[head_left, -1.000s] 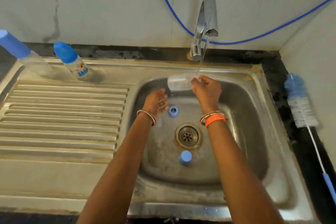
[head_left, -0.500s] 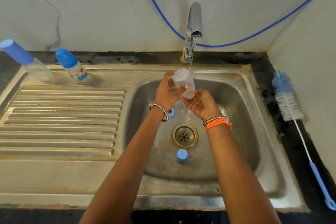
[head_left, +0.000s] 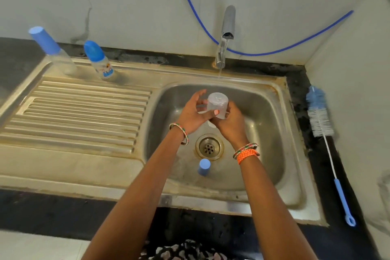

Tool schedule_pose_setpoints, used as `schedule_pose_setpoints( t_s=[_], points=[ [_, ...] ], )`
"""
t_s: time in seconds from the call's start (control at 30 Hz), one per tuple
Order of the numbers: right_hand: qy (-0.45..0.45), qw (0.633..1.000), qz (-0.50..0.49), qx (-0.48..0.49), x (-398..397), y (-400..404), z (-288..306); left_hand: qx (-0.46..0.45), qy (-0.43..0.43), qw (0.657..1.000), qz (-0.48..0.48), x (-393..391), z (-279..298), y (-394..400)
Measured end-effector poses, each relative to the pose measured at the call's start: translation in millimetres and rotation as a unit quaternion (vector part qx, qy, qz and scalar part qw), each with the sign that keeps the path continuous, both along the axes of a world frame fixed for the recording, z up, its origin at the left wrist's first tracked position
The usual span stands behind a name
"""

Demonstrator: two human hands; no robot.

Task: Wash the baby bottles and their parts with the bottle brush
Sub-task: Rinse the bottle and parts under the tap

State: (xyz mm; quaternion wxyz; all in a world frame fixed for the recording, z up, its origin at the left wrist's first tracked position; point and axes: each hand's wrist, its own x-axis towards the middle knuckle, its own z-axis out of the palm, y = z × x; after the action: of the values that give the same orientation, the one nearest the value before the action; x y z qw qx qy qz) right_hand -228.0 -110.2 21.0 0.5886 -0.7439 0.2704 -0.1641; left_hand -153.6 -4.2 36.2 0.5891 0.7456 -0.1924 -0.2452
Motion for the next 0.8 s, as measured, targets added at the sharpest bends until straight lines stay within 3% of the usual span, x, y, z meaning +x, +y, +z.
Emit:
schedule_pose_setpoints(
  t_s=[0.13,0.3,0.5,0.8],
  points=[
    [-0.008,0.998,-0.022,0.057,-7.0,24.2,0.7,-0.074,0.075,0.992,0.075,1.2,-0.7,53.1],
    [-0.039,0.988,0.097,0.109,27.6,115.1,19.6,-0.123,0.1,0.965,0.208,28.5,10.1,164.1],
    [-0.042,0.963,0.259,0.055,87.4,257.0,27.0,-0.074,0.057,0.946,0.311,66.0,19.7,318.9],
    [-0.008,0.928,0.372,0.015,150.1,399.3,5.3,-0.041,0.047,0.886,0.46,88.8,1.7,466.5]
  ],
)
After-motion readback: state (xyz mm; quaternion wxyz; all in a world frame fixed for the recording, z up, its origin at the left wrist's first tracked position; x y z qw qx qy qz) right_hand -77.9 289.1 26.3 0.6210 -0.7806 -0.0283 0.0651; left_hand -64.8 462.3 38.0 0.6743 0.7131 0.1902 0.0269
